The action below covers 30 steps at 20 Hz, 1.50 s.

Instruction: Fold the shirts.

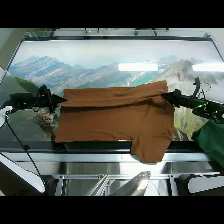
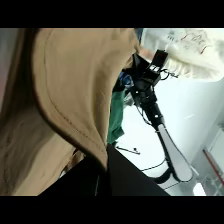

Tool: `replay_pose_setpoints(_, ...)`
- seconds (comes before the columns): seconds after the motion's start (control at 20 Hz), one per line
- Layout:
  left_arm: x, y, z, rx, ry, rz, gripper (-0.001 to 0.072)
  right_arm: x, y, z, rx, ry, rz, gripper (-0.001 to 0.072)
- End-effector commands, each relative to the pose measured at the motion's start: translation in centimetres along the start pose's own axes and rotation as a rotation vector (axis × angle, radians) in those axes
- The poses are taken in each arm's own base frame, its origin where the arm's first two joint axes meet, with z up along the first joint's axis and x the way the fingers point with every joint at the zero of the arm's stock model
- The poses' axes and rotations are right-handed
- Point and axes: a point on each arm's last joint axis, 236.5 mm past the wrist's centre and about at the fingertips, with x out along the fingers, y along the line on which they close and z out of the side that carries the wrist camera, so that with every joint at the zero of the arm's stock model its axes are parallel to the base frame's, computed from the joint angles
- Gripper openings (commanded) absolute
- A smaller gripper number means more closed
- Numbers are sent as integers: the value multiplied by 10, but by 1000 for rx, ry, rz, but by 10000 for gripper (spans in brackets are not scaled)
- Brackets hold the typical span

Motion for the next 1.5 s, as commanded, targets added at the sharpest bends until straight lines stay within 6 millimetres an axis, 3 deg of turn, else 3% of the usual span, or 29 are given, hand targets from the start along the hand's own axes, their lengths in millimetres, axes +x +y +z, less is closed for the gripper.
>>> replay_pose_setpoints(0.0, 10, 24, 4, -7, -8, 123, 5, 0, -2, -4, 12, 10, -2, 24)
replay_pose_setpoints(0.15, -1, 21, 21, 37, -106, 187, 5, 0, -3, -7, 17, 20, -7, 24)
replay_pose_setpoints(0.25, -12, 15, 21, 71, -131, 227, 7, -1, -8, -16, 23, 58, -29, 25)
replay_pose_setpoints(0.3, -17, 13, 19, 85, -132, 243, 13, -1, -11, -21, 30, 80, -43, 67)
replay_pose_setpoints(0.35, -20, 7, 16, 100, -131, 251, 122, -2, -13, -24, 49, 92, -49, 185)
replay_pose_setpoints(0.4, -23, 2, 13, 118, -131, 267, 294, -3, -11, -25, 64, 100, -44, 193)
replay_pose_setpoints(0.45, -25, -4, 10, 138, -133, 278, 294, -5, -8, -25, 63, 103, -33, 195)
replay_pose_setpoints(0.55, -32, -18, 5, 185, -146, 309, 294, -15, -8, -25, 82, 117, -59, 352)
replay_pose_setpoints(0.7, -62, -28, -13, 210, -170, 427, 295, -53, -20, -25, 85, 147, -193, 351)
replay_pose_setpoints(0.85, -110, -7, -56, 119, -142, 673, 295, -108, -28, -18, 74, 130, -380, 351)
replay_pose_setpoints(0.95, -128, 5, -86, 84, -161, 768, 295, -139, -25, -16, 68, 88, -472, 346)
replay_pose_setpoints(1.15, -108, 42, -149, -14, -184, 746, 295, -161, -6, -41, 89, -24, -511, 344)
replay_pose_setpoints(1.35, -79, 88, -177, -65, -164, 757, 347, -164, -7, -75, 93, -55, -525, 345)
replay_pose_setpoints(1.4, -73, 96, -180, -67, -145, 760, 434, -164, -7, -80, 97, -50, -524, 345)
replay_pose_setpoints(1.45, -66, 104, -182, -78, -123, 761, 638, -163, -7, -83, 101, -44, -522, 345)
